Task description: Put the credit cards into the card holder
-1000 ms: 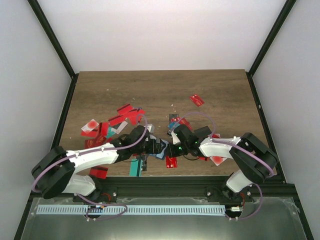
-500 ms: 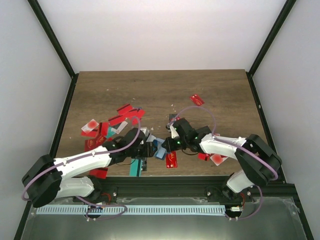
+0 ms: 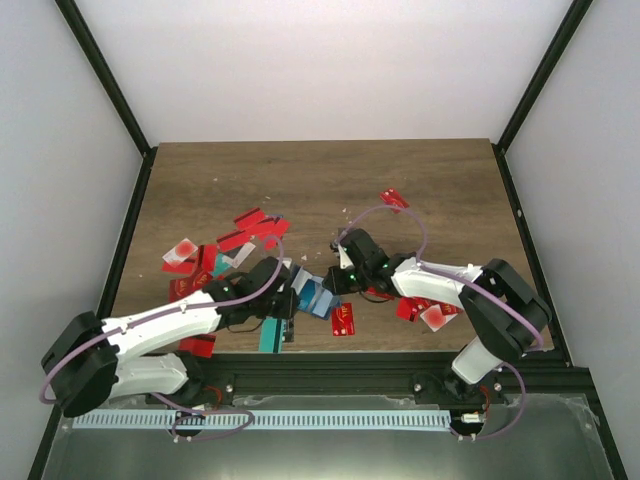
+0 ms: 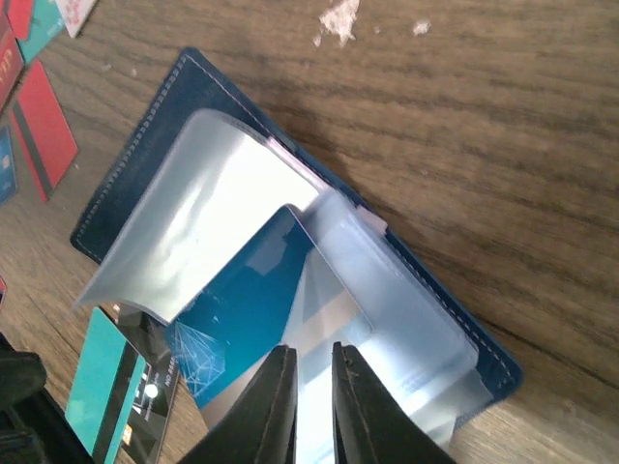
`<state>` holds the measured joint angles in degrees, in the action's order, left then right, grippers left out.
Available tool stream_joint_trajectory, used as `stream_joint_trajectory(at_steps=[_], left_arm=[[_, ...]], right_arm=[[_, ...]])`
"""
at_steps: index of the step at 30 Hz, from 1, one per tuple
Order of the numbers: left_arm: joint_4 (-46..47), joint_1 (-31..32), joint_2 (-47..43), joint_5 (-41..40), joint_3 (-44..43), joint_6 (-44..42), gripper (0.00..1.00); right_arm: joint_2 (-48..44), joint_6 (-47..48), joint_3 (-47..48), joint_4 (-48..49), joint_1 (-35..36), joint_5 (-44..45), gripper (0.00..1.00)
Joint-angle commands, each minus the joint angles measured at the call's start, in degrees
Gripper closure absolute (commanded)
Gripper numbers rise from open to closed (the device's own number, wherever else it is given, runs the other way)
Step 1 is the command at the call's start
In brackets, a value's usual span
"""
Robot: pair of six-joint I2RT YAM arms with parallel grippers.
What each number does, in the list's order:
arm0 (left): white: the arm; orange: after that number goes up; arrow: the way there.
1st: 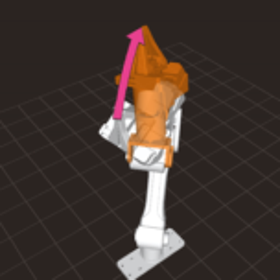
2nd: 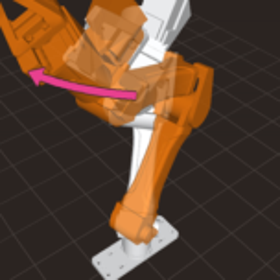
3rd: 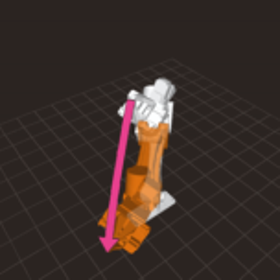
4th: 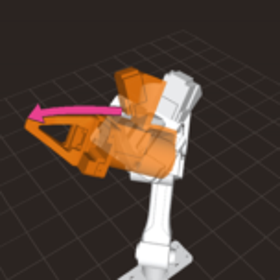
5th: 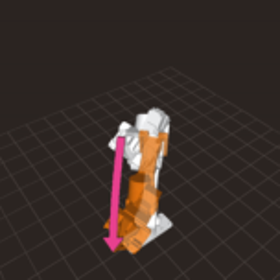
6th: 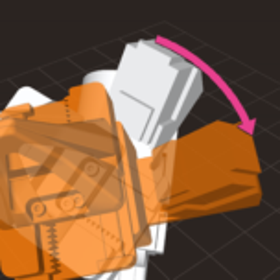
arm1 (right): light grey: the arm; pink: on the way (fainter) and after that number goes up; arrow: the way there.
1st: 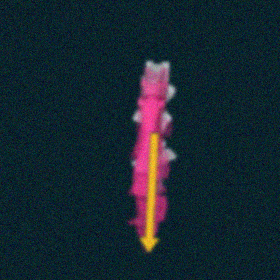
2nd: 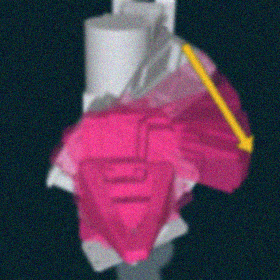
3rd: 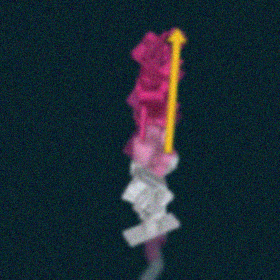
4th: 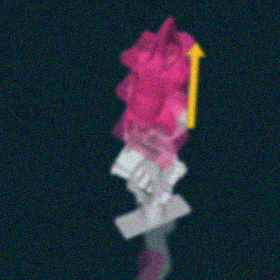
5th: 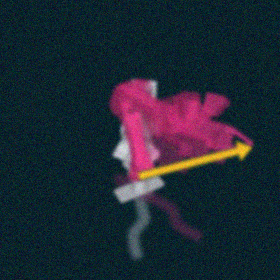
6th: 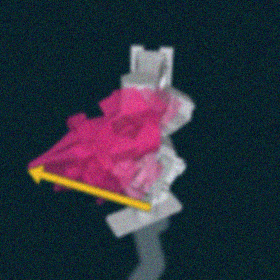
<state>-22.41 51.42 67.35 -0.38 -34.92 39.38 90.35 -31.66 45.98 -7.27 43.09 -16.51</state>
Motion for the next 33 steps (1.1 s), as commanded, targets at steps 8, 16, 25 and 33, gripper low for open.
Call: stream_joint_trajectory(at_steps=[8, 16, 25, 33], left_arm=[[-2.60, 0.04, 7.75, 1.16, -4.81, -7.89, 0.86], [-1.36, 0.08, 8.72, -0.84, -2.84, -7.54, 0.84], [-0.33, 0.08, 11.49, -2.25, -2.84, -7.73, 0.84], [1.47, 0.08, 13.40, -2.03, -2.78, -7.65, 0.84]], right_arm=[[-0.34, -5.01, -1.08, 1.62, -1.15, 3.37, 0.78], [2.90, -3.09, 1.92, 0.39, -1.17, 5.00, 0.79], [4.71, -1.88, 4.47, -1.52, -1.19, 9.97, 0.78], [7.37, -1.20, 4.96, -1.87, -1.17, 11.07, 0.79]])
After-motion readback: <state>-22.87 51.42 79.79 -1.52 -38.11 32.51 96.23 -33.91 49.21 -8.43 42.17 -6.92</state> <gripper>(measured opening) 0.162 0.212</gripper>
